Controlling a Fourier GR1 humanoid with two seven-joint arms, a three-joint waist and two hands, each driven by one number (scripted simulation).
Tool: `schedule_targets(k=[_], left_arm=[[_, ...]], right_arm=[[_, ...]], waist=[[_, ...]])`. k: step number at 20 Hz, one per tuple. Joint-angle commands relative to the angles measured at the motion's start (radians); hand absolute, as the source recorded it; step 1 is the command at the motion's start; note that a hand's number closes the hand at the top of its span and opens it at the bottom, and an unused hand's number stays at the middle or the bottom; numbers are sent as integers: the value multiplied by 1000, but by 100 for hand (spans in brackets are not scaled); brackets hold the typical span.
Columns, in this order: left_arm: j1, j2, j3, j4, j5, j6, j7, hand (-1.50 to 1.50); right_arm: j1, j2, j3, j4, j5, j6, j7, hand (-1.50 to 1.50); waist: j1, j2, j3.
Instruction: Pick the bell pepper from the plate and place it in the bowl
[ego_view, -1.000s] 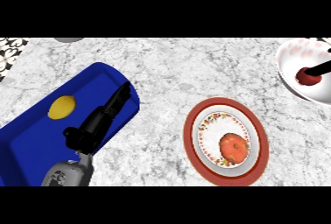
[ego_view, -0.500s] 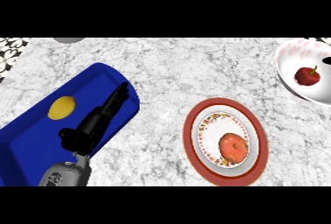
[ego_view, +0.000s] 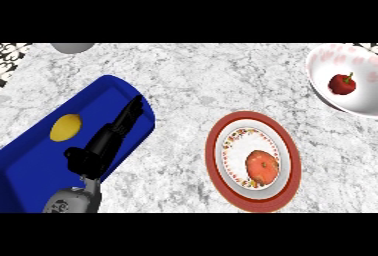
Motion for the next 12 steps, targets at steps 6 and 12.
schedule_targets(k=[6, 12], left_arm=[[5, 13, 32, -13, 10, -3, 28, 0], [0, 17, 47, 25, 5, -10, -19, 0]], right_arm=[[301, 7, -155, -219, -256, 91, -175, -150], [546, 41, -176, -474, -364, 321, -162, -150]], waist=[[-27, -10, -2], [-42, -13, -5]])
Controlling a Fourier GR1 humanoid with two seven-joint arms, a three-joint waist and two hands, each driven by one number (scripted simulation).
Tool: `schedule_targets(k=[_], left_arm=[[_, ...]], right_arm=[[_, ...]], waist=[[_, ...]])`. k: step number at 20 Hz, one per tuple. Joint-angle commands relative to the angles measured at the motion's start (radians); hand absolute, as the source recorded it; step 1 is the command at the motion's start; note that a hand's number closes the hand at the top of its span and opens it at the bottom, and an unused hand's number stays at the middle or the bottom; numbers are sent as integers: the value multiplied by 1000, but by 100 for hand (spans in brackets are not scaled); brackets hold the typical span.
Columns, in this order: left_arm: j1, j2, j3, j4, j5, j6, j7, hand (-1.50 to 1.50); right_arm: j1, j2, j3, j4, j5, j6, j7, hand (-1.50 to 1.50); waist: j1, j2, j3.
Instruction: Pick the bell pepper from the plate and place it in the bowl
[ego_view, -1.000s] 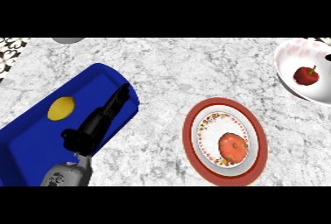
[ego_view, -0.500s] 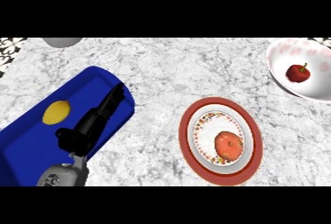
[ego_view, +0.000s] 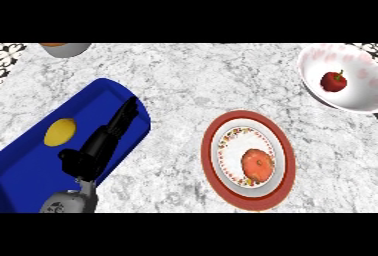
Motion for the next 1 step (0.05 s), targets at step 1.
schedule_targets(k=[1], left_arm=[[-12, -20, -12, -34, -2, 9, 37, 0]], right_arm=[[166, 83, -35, -162, -105, 72, -44, -150]], waist=[[9, 2, 0]])
